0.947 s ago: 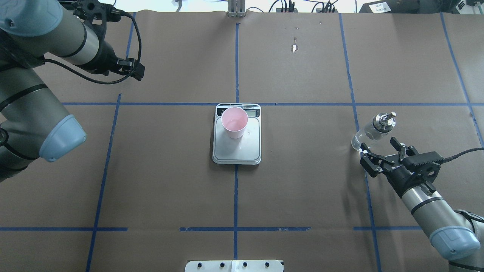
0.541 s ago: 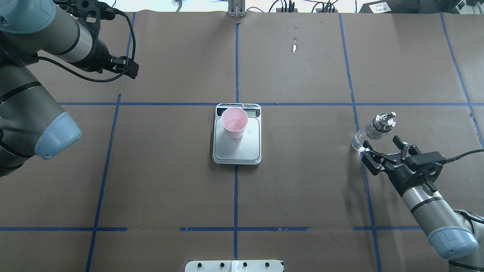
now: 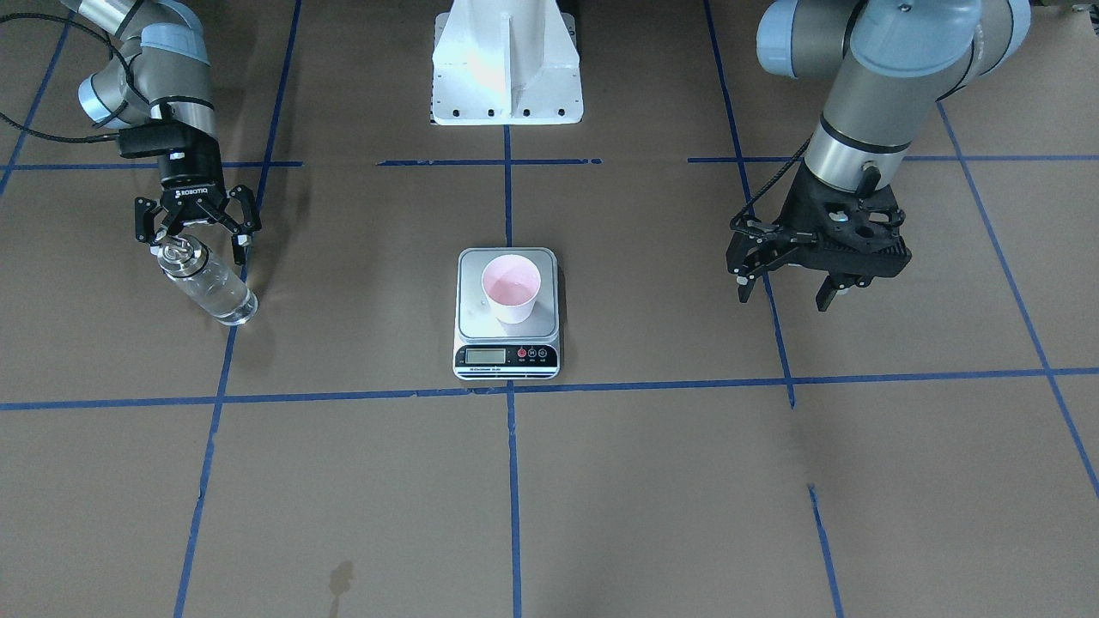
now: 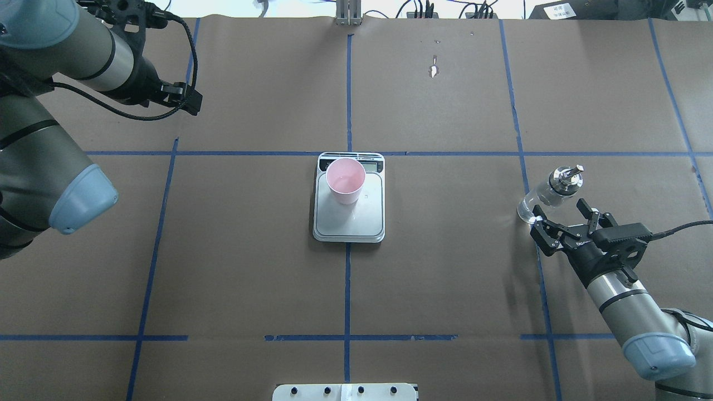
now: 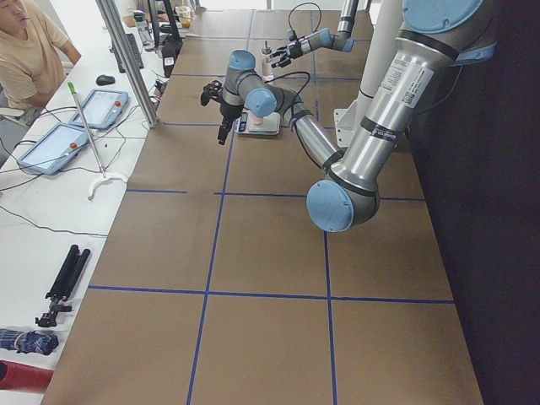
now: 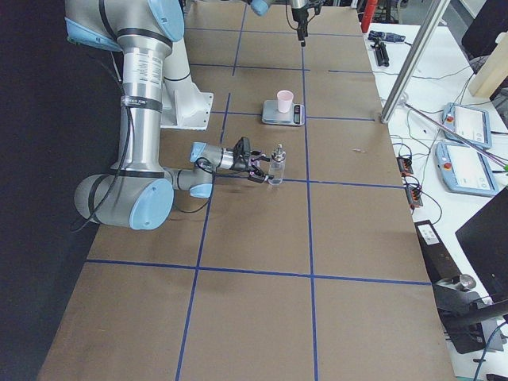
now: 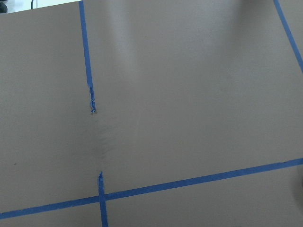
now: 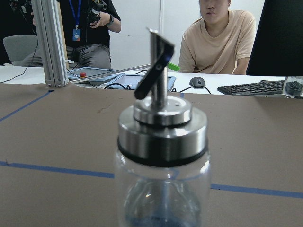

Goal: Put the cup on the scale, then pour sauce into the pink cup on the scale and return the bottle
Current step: 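Close the right gripper around the glass bottle body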

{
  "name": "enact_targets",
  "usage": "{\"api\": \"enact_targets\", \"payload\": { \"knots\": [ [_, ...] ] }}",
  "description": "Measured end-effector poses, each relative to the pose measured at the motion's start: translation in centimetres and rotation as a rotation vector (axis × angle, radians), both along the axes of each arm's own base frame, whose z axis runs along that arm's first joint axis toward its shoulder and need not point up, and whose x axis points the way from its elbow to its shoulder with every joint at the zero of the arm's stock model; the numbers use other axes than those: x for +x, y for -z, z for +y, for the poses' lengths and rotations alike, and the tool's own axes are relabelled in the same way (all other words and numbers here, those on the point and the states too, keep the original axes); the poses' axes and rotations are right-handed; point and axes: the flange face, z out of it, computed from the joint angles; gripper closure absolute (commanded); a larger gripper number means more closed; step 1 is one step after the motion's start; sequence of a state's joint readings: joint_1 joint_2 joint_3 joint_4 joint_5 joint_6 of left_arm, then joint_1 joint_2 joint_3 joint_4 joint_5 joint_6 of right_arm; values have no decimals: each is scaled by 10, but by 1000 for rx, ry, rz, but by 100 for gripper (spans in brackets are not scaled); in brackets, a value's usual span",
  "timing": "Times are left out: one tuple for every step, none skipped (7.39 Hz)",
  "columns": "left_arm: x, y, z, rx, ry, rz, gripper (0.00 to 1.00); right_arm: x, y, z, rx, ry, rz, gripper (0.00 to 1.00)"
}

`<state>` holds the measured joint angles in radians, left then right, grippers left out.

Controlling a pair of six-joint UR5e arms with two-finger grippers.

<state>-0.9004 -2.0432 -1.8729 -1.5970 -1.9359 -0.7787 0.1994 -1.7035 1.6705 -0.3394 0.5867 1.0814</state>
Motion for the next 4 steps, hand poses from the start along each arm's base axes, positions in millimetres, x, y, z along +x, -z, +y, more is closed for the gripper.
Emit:
{"api": "enact_targets", "payload": {
  "knots": [
    [0, 0, 0, 0, 0, 0, 9, -3, 0, -1, -1, -1, 4, 4],
    [0, 0, 0, 0, 0, 0, 9, -6, 0, -1, -1, -1, 8, 4],
    [0, 0, 0, 0, 0, 0, 9, -10, 1, -2, -1, -1, 7, 4],
    [0, 0, 0, -1, 0, 0, 9, -15, 2, -3, -1, -1, 7, 4]
  ]
}}
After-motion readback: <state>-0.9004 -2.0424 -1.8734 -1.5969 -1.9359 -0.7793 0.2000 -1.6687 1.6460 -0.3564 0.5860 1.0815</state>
